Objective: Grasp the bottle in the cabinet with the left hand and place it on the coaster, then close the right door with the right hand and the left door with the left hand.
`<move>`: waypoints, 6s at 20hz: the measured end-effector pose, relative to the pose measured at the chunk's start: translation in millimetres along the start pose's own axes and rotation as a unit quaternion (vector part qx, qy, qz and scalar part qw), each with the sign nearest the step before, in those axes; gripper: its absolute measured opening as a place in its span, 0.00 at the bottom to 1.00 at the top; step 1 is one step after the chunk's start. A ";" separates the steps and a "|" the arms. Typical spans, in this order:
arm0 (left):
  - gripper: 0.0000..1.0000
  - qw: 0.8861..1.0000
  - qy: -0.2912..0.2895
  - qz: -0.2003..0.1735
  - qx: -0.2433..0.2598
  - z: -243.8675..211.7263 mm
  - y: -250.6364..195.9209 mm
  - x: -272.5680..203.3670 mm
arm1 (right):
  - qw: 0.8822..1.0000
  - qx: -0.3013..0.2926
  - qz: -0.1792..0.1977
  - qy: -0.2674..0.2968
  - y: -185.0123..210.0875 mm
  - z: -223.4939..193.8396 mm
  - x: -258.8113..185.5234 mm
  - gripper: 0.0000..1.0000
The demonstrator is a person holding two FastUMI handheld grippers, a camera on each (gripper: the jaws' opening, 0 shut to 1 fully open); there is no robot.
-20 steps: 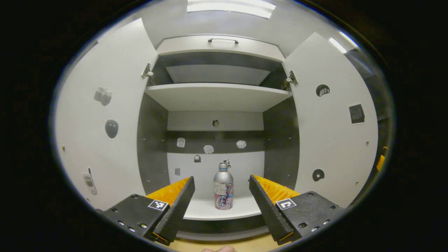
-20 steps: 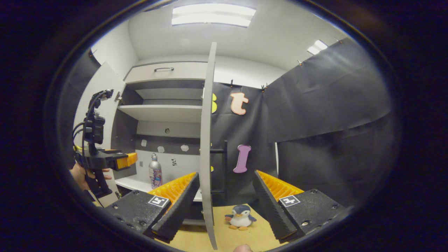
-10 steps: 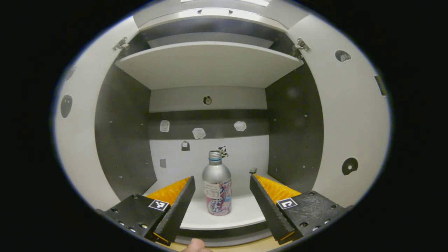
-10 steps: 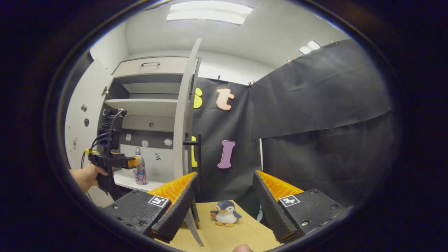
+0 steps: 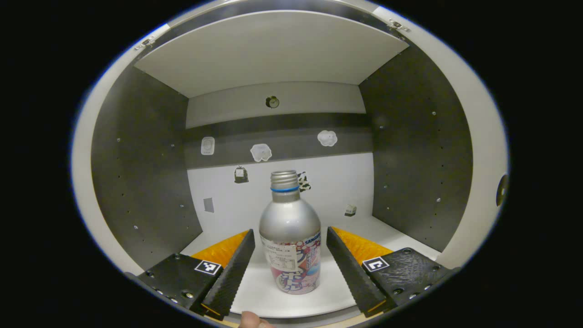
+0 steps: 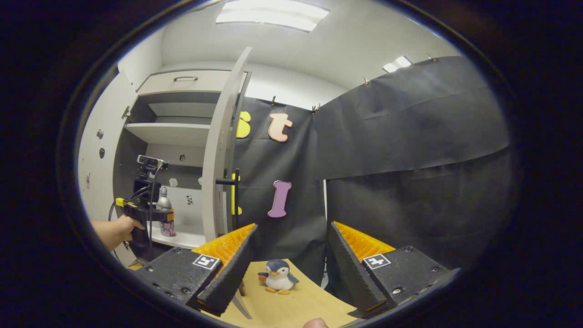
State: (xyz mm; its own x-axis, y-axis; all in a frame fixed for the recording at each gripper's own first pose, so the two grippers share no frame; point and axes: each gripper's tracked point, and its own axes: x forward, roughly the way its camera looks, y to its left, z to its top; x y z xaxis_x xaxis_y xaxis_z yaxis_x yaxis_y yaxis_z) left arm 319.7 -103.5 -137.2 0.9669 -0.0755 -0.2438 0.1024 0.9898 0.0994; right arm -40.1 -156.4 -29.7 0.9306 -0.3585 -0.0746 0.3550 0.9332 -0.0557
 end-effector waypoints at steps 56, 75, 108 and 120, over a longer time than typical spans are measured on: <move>0.75 0.998 -0.018 0.054 0.004 -110.4 18.3 -243.1 | 0.989 0.014 0.141 0.047 71.9 -38.1 -12.8 1.00; 0.75 0.998 0.067 0.002 0.016 -251.0 -33.9 -293.3 | 0.993 -0.005 0.105 0.058 72.3 -38.9 -12.5 1.00; 0.81 0.984 0.174 -0.020 0.022 -342.9 -32.1 -308.8 | 0.998 -0.011 0.044 0.049 28.9 -29.0 11.9 1.00; 0.96 0.986 0.162 -0.002 0.023 -296.9 -14.6 -322.1 | 0.998 -0.008 0.059 0.026 24.5 -17.1 38.4 1.00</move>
State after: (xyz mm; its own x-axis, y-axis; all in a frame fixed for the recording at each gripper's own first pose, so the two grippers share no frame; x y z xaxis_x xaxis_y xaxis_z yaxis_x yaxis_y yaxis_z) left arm -62.7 -57.7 -346.5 0.8415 -0.0287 -0.5395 0.1232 0.9825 0.1397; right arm 2.8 -147.7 -51.0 0.9599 -0.2465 -0.1337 0.2406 0.9688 -0.0592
